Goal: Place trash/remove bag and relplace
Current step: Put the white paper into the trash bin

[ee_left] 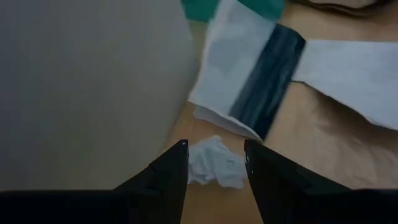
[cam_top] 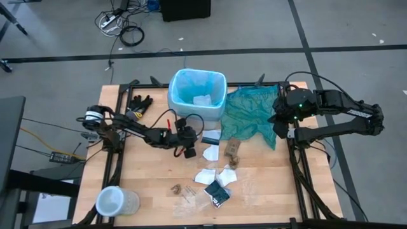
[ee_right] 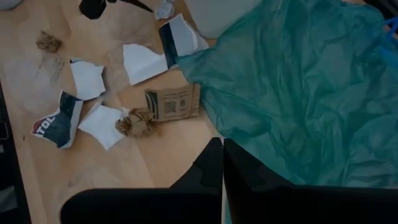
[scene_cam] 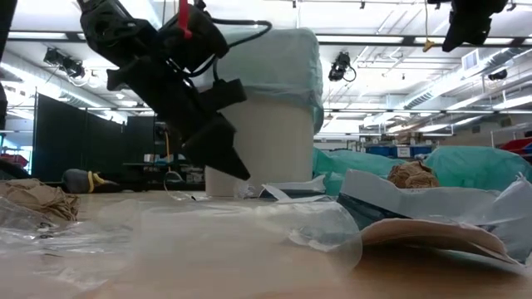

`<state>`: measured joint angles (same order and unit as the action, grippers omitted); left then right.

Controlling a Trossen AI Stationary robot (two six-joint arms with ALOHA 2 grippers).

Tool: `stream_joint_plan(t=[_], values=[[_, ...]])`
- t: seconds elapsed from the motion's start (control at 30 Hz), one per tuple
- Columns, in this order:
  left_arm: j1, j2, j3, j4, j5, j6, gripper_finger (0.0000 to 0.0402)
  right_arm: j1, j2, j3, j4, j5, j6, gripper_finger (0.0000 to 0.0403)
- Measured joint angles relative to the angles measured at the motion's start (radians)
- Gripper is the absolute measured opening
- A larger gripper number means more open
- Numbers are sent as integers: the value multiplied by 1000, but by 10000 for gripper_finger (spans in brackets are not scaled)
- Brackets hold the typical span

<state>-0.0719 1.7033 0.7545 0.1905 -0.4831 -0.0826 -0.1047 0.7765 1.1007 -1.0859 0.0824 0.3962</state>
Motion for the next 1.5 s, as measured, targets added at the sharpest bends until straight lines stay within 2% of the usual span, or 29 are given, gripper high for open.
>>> stream_joint_plan(t=[0.1,0.27,0.67,0.8,0.9,1.1,1.4,1.5], values=[[3,-1,7,1,-26,21,165,0,0,0,1,-2,4,1],[19,9,7,-3,10,17,165,0,0,0,1,-12,5,1],[23,107,9,40,47,-85,165,0,0,0,49,-87,7,1],[25,132,12,41,72,-167,162,0,0,0,87,-126,11,1],[28,136,12,26,134,-244,137,0,0,0,97,-131,19,1],[19,134,13,9,238,-327,19,0,0,0,97,-127,20,1],[14,90,106,-45,304,-336,13,0,0,0,97,-101,17,0],[13,59,167,-35,366,-334,12,0,0,0,97,-98,2,0]])
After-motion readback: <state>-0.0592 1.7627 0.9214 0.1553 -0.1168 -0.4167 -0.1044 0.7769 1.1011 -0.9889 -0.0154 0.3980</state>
